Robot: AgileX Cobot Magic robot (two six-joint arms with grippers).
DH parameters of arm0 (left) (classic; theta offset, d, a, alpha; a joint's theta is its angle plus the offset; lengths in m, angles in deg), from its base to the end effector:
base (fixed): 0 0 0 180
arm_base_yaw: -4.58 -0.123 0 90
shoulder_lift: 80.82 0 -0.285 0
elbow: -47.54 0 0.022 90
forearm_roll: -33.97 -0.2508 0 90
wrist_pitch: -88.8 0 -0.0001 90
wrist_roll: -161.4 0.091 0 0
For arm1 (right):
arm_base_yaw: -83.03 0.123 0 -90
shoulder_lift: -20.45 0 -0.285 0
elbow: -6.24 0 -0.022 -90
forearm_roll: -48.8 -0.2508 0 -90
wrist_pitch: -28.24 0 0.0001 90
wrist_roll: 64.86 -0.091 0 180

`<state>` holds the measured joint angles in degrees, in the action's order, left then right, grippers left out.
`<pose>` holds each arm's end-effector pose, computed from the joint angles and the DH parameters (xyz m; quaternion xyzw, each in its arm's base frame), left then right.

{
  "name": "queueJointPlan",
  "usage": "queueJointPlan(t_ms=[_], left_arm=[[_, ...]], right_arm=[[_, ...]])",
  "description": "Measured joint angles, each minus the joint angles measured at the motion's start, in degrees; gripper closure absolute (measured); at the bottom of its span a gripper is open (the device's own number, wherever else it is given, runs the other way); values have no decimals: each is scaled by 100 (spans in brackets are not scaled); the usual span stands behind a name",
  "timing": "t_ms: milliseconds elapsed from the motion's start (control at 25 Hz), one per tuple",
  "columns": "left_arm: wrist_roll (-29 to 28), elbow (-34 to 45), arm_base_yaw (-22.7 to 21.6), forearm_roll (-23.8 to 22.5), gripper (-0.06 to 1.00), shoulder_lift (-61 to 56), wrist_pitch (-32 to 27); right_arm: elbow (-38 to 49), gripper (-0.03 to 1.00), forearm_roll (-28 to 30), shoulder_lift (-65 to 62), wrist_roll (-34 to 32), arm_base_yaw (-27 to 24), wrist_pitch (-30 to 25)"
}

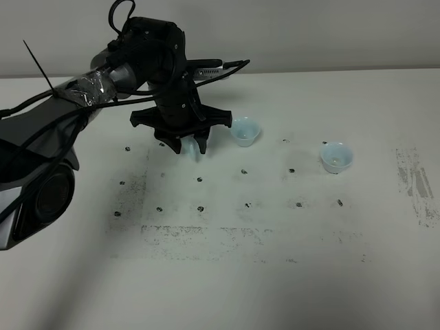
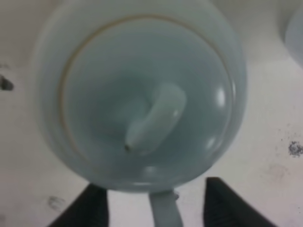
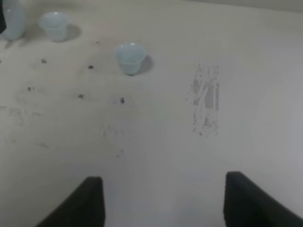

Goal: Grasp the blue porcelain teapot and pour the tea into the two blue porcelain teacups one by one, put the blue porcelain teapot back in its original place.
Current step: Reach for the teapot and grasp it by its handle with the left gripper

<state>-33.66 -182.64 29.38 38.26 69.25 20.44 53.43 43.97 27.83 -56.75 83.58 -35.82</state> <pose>0.4660 -0.2223 0.1549 0.0743 0.9913 -0.0687 0.0839 -0.0114 0.0068 0.2795 -0.0683 0.8565 0.0083 0.5115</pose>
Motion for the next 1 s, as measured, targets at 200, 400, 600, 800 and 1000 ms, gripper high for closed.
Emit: queueJointPlan(t_ms=[200, 400, 600, 800, 1000], left_arm=[[0, -4, 0, -22, 91, -35, 3], [0, -4, 0, -22, 92, -35, 3], [-11, -4, 0, -22, 91, -35, 3], [-10, -4, 0, -22, 91, -11, -3], [-10, -4, 0, -22, 91, 27, -3]], right_arm=[[0, 45, 0, 0, 0, 0, 0], [0, 45, 0, 0, 0, 0, 0], [0, 45, 0, 0, 0, 0, 0], [0, 45, 0, 0, 0, 0, 0], [0, 45, 0, 0, 0, 0, 0]])
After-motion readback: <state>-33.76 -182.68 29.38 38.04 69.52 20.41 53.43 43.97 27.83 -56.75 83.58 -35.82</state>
